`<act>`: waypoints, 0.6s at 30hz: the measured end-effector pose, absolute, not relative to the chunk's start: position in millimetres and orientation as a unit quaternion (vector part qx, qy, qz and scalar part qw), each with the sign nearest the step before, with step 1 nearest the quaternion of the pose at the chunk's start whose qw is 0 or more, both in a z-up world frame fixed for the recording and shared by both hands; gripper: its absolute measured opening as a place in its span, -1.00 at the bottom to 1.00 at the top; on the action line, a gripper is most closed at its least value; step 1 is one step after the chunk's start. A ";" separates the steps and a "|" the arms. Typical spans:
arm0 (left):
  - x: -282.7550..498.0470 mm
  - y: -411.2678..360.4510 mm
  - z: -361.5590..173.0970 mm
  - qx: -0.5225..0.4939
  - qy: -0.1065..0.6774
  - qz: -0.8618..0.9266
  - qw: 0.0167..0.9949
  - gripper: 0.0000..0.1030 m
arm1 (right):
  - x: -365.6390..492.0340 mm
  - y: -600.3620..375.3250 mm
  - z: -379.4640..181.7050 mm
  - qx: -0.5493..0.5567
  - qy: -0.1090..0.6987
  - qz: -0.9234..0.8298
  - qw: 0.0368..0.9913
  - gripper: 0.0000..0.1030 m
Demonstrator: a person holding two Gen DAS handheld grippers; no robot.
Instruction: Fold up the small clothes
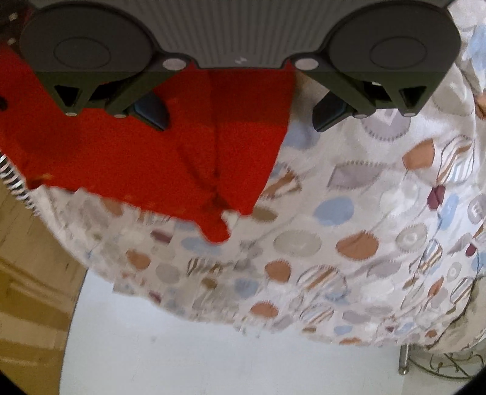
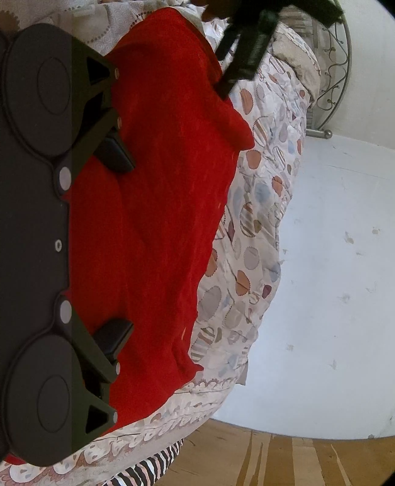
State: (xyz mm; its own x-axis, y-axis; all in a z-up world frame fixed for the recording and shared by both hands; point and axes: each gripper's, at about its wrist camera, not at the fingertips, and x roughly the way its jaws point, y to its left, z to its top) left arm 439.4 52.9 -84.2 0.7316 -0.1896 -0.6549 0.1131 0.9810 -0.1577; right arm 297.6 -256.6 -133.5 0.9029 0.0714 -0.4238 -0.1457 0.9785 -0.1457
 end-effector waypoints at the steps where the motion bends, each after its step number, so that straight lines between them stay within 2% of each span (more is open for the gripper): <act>1: 440.0 54.3 -88.5 -0.055 0.364 -0.083 0.926 0.99 | 297.7 -256.5 -133.7 -0.088 0.213 0.056 0.972 0.99; 7: 438.2 65.2 -98.6 -0.091 0.367 -0.089 0.921 1.00 | 297.4 -256.7 -133.7 -0.087 0.213 0.056 0.972 0.99; 18: 439.0 65.1 -99.6 -0.091 0.368 -0.089 0.921 1.00 | 296.9 -256.7 -133.9 -0.087 0.213 0.056 0.972 0.99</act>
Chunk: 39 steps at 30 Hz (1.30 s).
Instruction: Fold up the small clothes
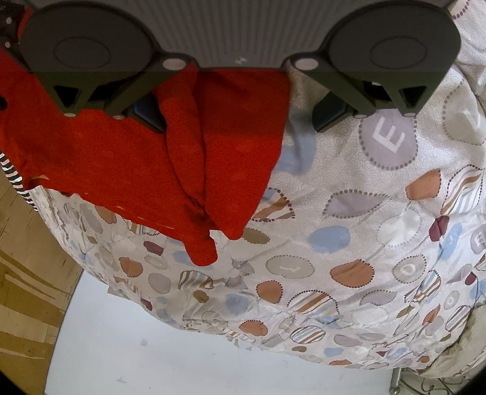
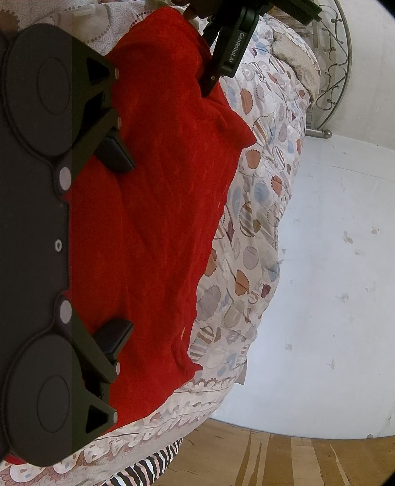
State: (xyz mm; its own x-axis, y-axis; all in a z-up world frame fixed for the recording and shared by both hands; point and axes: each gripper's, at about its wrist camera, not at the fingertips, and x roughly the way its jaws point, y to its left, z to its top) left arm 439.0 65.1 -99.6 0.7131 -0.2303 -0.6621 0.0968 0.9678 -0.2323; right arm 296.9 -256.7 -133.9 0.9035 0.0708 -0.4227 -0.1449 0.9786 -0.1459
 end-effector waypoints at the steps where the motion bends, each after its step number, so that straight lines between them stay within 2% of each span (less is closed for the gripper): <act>1: 439.1 65.0 -99.6 -0.090 0.368 -0.089 0.921 1.00 | 297.0 -256.7 -134.0 -0.087 0.212 0.055 0.972 0.99; 9: 446.3 66.4 -99.7 -0.098 0.378 -0.100 0.915 0.99 | 296.8 -256.6 -134.2 -0.087 0.212 0.055 0.972 0.99; 13: 443.8 64.5 -95.9 -0.092 0.367 -0.116 0.918 0.74 | 296.7 -256.6 -134.4 -0.087 0.212 0.055 0.972 0.99; 15: 442.5 61.9 -93.0 -0.086 0.363 -0.129 0.919 0.45 | 296.5 -256.6 -134.4 -0.087 0.212 0.055 0.972 0.99; 16: 442.3 60.7 -91.6 -0.084 0.363 -0.133 0.918 0.38 | 296.5 -256.6 -134.4 -0.087 0.212 0.055 0.972 0.99; 19: 444.5 60.7 -90.5 -0.086 0.371 -0.137 0.914 0.35 | 296.5 -256.6 -134.5 -0.087 0.212 0.055 0.972 0.99; 23: 449.6 71.1 -95.0 -0.128 0.386 -0.141 0.903 0.40 | 296.3 -256.6 -134.4 -0.087 0.211 0.055 0.972 0.99; 24: 450.3 73.1 -95.3 -0.137 0.388 -0.140 0.901 0.34 | 296.4 -256.6 -134.5 -0.087 0.211 0.054 0.972 0.99; 26: 449.0 74.7 -91.9 -0.149 0.387 -0.134 0.900 -0.01 | 296.4 -256.6 -134.6 -0.087 0.211 0.054 0.972 0.99; 27: 447.5 74.0 -88.5 -0.151 0.385 -0.135 0.901 -0.28 | 296.2 -256.6 -134.4 -0.087 0.211 0.055 0.972 0.99; 28: 445.9 72.3 -84.1 -0.148 0.381 -0.135 0.903 -0.43 | 296.2 -256.8 -134.8 -0.087 0.211 0.055 0.972 0.99; 31: 441.5 67.0 -70.9 -0.141 0.371 -0.135 0.908 -0.57 | 295.7 -255.9 -134.5 -0.087 0.210 0.054 0.972 0.99; 39: 438.1 26.5 -7.3 -0.141 0.355 -0.171 0.908 -0.65 | 294.5 -267.9 -118.4 -0.060 0.211 0.058 0.974 0.99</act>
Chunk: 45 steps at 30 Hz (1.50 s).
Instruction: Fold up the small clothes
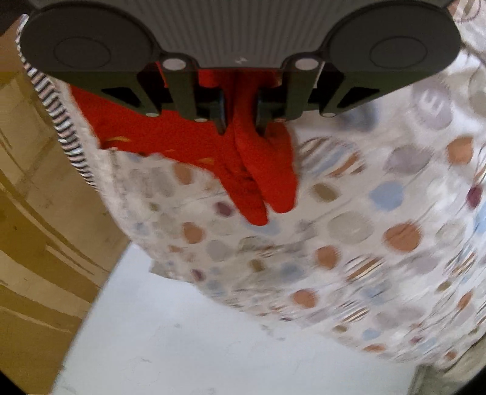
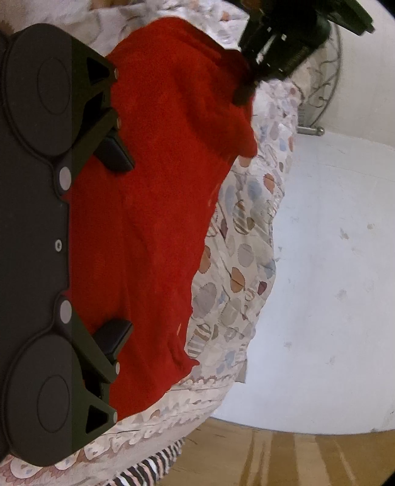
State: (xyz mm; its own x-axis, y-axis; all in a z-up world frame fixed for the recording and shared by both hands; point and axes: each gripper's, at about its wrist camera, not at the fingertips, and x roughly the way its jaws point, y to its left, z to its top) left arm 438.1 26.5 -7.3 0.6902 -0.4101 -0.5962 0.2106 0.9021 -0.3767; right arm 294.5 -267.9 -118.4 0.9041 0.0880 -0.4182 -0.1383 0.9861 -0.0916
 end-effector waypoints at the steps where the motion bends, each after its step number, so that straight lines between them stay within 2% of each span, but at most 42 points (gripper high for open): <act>1: 437.7 12.9 4.0 -0.126 0.351 -0.184 0.909 -0.65 | 292.4 -272.1 -114.1 -0.053 0.211 0.056 0.974 0.99; 6: 432.5 -68.4 27.0 -0.018 0.343 -0.252 0.905 -0.65 | 274.8 -289.0 -100.6 -0.124 0.220 0.013 0.967 0.99; 11: 431.4 -134.3 -9.8 0.043 0.367 -0.280 0.886 -0.65 | 257.3 -302.7 -100.2 -0.170 0.219 -0.015 0.961 0.99; 15: 418.1 -152.3 -37.1 0.087 0.362 -0.286 0.883 -0.56 | 249.4 -313.7 -113.1 -0.185 0.223 -0.026 0.957 0.99; 17: 409.5 -149.5 -35.0 0.087 0.346 -0.293 0.887 -0.33 | 250.0 -321.9 -115.5 -0.156 0.227 -0.021 0.961 0.99; 19: 406.1 -143.3 -30.8 0.068 0.346 -0.299 0.887 0.21 | 255.7 -328.8 -118.5 -0.126 0.235 -0.018 0.964 0.99; 22: 398.2 -137.5 -16.6 0.053 0.331 -0.300 0.893 0.60 | 261.6 -331.1 -123.1 -0.099 0.242 -0.021 0.965 0.99; 27: 371.8 -126.7 3.4 0.041 0.247 -0.296 0.922 0.99 | 257.1 -328.4 -126.6 -0.103 0.235 -0.024 0.966 0.99; 34: 340.7 -69.1 6.0 0.006 0.179 -0.167 0.970 0.99 | 250.8 -330.0 -127.2 -0.089 0.235 -0.020 0.968 0.99; 39: 344.3 -24.6 -30.0 -0.041 0.249 -0.168 0.953 0.99 | 250.6 -328.6 -128.6 -0.089 0.233 -0.021 0.968 0.99; 45: 349.3 0.0 -69.8 -0.082 0.275 -0.188 0.939 0.99 | 251.4 -347.0 -125.1 -0.030 0.243 0.008 0.969 0.99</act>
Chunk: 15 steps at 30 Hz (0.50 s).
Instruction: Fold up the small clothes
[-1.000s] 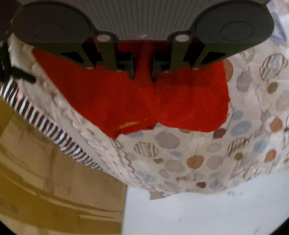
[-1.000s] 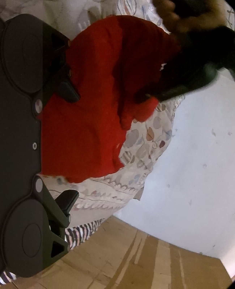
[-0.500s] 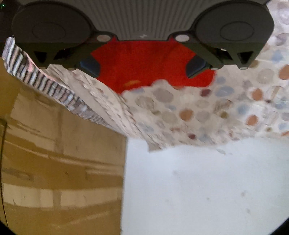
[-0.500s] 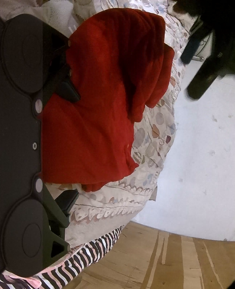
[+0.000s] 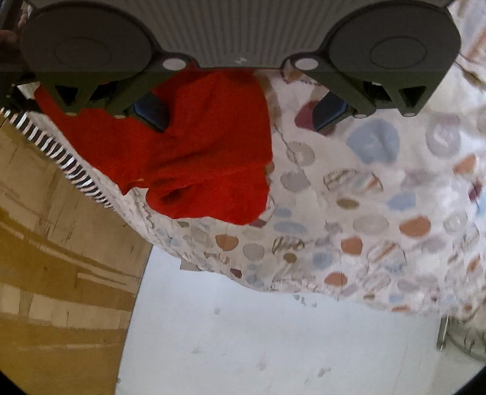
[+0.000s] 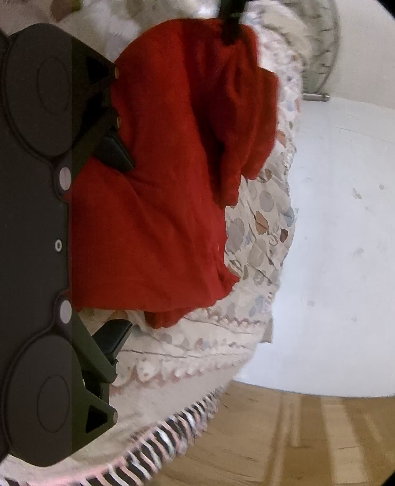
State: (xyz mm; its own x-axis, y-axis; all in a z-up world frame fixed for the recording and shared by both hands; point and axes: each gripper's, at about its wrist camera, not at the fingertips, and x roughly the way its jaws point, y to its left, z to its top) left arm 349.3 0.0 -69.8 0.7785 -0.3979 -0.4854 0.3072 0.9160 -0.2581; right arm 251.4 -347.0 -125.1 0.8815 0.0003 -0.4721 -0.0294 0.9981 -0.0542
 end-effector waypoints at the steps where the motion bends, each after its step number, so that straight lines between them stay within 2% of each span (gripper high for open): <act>1: 350.2 2.4 -72.0 -0.093 0.277 -0.192 0.937 0.99 | 252.0 -354.4 -121.7 -0.007 0.245 0.018 0.969 0.99; 5: 352.6 -0.1 -76.0 -0.098 0.277 -0.230 0.928 0.92 | 254.6 -373.5 -97.9 0.022 0.216 0.034 0.976 0.99; 6: 351.5 -3.5 -76.1 -0.095 0.274 -0.242 0.926 0.78 | 259.3 -377.9 -90.0 0.032 0.210 0.045 0.976 0.99; 8: 348.2 -9.7 -75.9 -0.081 0.266 -0.248 0.928 0.69 | 275.1 -387.4 -74.7 0.068 0.208 0.083 0.972 0.99; 10: 342.7 -18.2 -74.6 -0.050 0.255 -0.235 0.937 0.41 | 299.3 -395.7 -64.0 0.126 0.212 0.128 0.961 0.99; 15: 334.3 -33.2 -68.3 0.006 0.236 -0.233 0.943 0.26 | 396.3 -392.1 -64.9 0.261 0.315 0.233 0.882 0.99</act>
State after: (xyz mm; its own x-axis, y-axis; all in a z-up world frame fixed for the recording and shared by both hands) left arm 334.3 -33.2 -68.3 0.7802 -0.4375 -0.4471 0.4429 0.8911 -0.0991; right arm 396.3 -392.1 -64.9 0.6933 0.5758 -0.4334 -0.2470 0.7548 0.6077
